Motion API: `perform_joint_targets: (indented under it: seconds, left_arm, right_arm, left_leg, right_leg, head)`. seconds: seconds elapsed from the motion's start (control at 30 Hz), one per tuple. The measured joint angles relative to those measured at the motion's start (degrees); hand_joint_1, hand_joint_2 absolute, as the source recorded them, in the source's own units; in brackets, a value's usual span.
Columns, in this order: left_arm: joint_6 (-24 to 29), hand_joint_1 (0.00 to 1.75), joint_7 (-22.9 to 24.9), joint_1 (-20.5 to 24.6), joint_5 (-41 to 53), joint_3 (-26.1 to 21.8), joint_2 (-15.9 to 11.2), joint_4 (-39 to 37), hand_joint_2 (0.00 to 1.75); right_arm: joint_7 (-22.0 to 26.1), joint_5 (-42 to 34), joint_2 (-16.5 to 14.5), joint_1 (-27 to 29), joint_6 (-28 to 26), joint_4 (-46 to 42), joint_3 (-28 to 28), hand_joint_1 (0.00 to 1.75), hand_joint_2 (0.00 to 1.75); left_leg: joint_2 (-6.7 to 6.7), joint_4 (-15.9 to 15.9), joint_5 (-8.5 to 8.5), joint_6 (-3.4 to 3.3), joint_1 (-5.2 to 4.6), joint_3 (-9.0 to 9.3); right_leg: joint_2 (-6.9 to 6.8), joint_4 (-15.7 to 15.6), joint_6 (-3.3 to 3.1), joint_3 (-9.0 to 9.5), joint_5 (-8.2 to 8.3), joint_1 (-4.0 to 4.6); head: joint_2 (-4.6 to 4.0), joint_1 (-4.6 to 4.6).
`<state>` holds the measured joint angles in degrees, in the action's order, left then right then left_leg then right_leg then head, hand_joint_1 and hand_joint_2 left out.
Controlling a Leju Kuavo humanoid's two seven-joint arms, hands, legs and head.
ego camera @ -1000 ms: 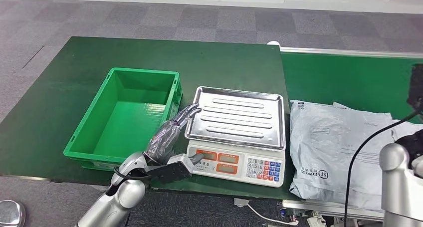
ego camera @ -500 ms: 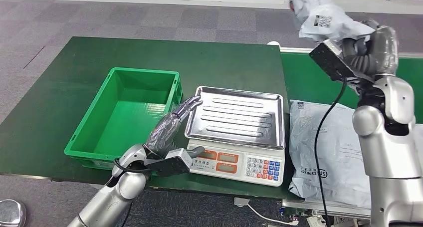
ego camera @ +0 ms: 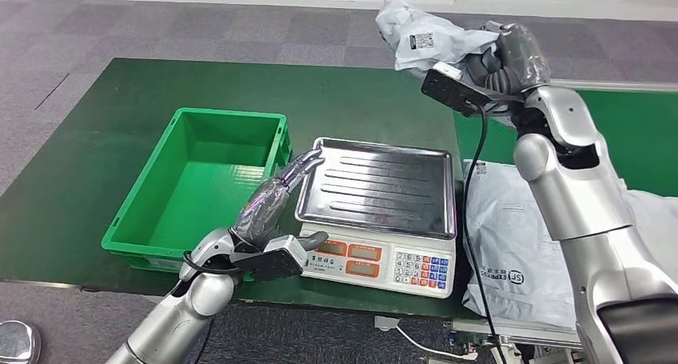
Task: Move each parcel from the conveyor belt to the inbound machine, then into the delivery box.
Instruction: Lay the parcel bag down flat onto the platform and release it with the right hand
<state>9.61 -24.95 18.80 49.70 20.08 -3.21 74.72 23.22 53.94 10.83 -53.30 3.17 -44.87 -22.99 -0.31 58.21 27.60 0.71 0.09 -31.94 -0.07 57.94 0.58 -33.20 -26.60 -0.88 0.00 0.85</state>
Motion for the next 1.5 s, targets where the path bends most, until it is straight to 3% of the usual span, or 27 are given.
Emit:
perform_joint_targets:
  seconds: [0.4, 0.73, 1.3, 1.43, 1.5]
  left_arm:
    - [0.5, 0.0, -1.3, 2.4, -1.8, 0.3, 0.1, -2.2, 1.75]
    - [0.7, 0.0, -1.3, 2.5, -2.0, 0.3, 0.2, -2.6, 1.75]
    - [0.8, 0.0, -1.1, 2.5, -1.9, 0.3, 0.2, -2.6, 1.75]
    - [0.8, 0.0, -0.6, 2.5, -1.6, 0.3, 0.2, -2.3, 1.75]
    - [0.7, 0.0, -0.3, 2.5, -1.4, 0.3, 0.2, -2.1, 1.75]
  right_arm:
    - [-0.4, -4.8, 0.0, 3.1, 9.0, -1.8, -17.6, 1.75, 1.75]
    - [0.1, -7.5, 0.8, 6.4, 9.9, -2.7, -27.0, 1.75, 1.75]
    - [-0.8, -8.1, 1.2, 8.7, 8.5, -3.2, -31.9, 1.75, 1.75]
    - [-1.4, -9.0, 1.3, 9.6, 9.2, -3.8, -32.7, 0.03, 1.75]
    - [-1.3, -11.2, 1.6, 9.8, 11.5, -4.2, -33.1, 0.0, 1.75]
  left_leg:
    - [0.02, 0.0, 0.0, 0.01, 0.02, -0.01]
    - [0.02, 0.0, 0.0, 0.01, 0.02, -0.03]
    - [0.04, 0.0, 0.0, 0.01, 0.02, -0.03]
    - [0.04, 0.0, 0.0, 0.01, 0.02, -0.03]
    - [0.04, 0.0, 0.0, 0.01, 0.02, -0.04]
  right_leg:
    - [0.03, 0.0, -0.01, -0.06, 0.01, 0.02]
    - [0.03, 0.0, -0.01, -0.07, 0.01, 0.02]
    - [0.04, 0.0, -0.01, -0.08, 0.02, 0.02]
    - [0.04, 0.0, -0.01, -0.08, 0.02, 0.02]
    - [0.04, 0.0, -0.01, -0.08, 0.02, 0.01]
  head:
    - [0.0, 0.0]
    - [0.0, 0.0]
    - [0.0, 0.0]
    - [0.0, 0.0]
    - [0.0, 0.0]
